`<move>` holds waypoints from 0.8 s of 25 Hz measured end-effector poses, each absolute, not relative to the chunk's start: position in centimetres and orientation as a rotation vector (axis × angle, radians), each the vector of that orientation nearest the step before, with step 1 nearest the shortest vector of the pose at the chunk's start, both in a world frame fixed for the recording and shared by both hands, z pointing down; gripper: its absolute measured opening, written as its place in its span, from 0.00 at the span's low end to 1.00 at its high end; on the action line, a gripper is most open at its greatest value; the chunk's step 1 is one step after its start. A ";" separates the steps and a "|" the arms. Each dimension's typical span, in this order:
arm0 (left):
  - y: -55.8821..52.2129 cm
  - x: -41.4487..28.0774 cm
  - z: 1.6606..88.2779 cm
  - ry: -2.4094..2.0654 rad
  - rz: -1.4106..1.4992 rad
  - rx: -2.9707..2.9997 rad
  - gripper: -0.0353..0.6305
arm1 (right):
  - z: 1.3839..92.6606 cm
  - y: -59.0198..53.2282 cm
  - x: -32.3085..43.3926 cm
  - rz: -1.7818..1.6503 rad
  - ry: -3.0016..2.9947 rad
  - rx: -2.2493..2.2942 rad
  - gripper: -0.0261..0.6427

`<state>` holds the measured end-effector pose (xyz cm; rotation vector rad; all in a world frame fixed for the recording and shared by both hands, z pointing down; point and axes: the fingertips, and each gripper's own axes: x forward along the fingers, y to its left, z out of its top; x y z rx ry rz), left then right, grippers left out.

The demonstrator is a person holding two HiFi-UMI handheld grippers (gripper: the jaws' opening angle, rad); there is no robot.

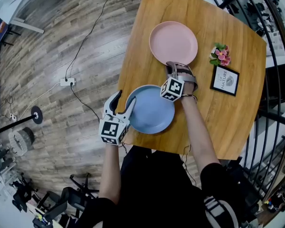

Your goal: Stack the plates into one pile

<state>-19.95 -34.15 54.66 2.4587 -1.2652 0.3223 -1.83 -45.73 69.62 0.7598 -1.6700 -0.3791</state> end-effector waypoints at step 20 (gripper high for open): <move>-26.0 -18.5 52.5 -1.356 0.232 2.414 0.43 | 65.5 -39.0 -2.0 -0.481 -1.692 0.742 0.08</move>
